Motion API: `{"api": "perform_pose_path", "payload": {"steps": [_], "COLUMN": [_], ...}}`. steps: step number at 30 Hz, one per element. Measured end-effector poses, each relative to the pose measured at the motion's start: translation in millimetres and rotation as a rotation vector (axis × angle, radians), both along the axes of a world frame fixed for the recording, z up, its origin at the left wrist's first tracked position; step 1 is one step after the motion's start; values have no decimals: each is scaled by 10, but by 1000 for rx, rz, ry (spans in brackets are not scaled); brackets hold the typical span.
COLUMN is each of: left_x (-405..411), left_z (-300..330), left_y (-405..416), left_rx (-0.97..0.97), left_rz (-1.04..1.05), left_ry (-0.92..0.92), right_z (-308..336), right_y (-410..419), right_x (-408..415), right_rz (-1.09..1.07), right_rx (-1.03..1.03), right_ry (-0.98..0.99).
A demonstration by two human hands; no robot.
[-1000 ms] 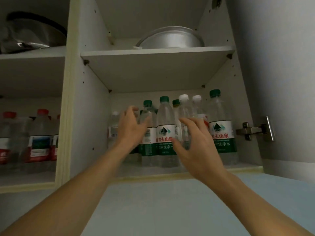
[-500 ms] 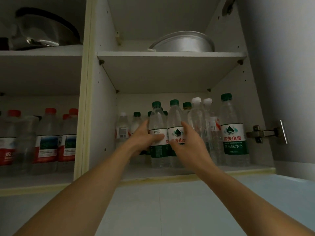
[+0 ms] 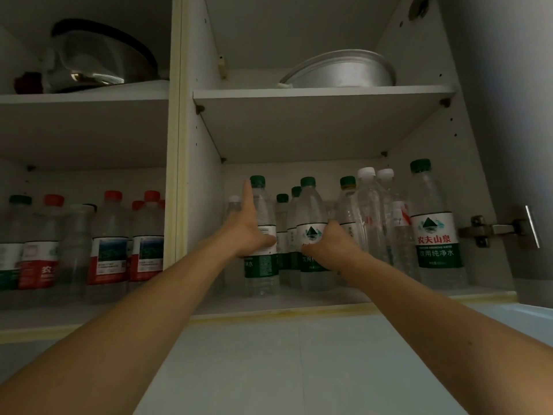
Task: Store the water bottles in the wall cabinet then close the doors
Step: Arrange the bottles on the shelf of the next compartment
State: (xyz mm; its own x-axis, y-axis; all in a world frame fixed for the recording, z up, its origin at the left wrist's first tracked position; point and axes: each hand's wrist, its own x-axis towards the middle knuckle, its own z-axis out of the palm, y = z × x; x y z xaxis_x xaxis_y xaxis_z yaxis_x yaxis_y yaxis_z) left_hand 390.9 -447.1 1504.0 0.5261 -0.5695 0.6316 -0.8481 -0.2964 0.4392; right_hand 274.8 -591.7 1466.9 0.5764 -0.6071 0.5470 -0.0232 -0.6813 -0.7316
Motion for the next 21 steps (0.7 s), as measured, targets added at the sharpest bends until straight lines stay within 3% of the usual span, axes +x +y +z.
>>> {"api": "perform_pose_path", "payload": {"steps": [4,7,11,21], "left_x": [9,5,4,66], "left_z": [116,212,336,446], "left_y": [119,116,57,102], "left_rx": [156,304,364,612], "left_rz": [136,237,348,736], "left_ry": [-248,-282,-307,-640], "right_z": [12,21,56,127], "right_y": [-42,-44,-32,85], "right_x": [27,45,91,252], "right_rz": [72,136,148,171], "right_rx": [-25,-37,-74,-163], "right_ry": [35,60,88,151]}}
